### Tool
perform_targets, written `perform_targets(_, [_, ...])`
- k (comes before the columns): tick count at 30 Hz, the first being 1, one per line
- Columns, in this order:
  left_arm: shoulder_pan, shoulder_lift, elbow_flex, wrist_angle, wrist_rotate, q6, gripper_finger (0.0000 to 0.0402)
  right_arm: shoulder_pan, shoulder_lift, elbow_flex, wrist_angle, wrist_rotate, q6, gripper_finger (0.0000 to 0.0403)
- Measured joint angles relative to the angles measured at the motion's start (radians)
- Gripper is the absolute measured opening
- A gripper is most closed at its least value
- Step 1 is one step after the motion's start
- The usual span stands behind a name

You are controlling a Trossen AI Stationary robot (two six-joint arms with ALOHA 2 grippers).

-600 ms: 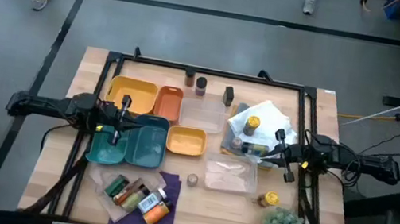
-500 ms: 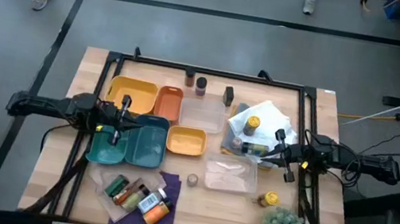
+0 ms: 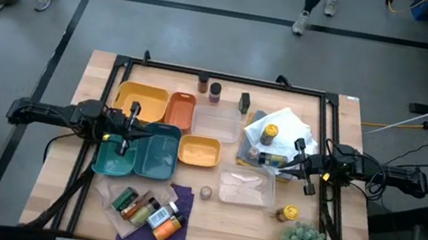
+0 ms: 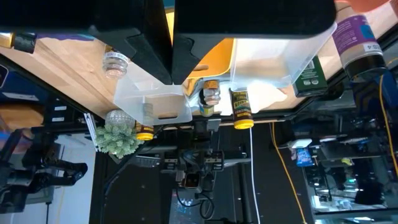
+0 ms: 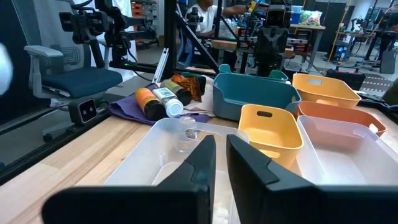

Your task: Sort spices by type

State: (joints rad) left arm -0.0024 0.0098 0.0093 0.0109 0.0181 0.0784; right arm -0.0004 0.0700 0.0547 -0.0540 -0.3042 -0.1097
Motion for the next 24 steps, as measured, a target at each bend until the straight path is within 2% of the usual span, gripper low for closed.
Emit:
perform_targets(11, [0.0, 0.0, 0.0, 0.0, 0.0, 0.0, 0.0, 0.0, 0.0, 0.0, 0.0, 0.005, 0.0, 0.0042])
perform_targets(19, [0.0, 0.0, 0.0, 0.0, 0.0, 0.0, 0.0, 0.001, 0.0, 0.0, -0.002, 0.113, 0.001, 0.0042])
perform_targets(24, [0.0, 0.0, 0.0, 0.0, 0.0, 0.0, 0.0, 0.001, 0.0, 0.0, -0.002, 0.119, 0.047, 0.0042])
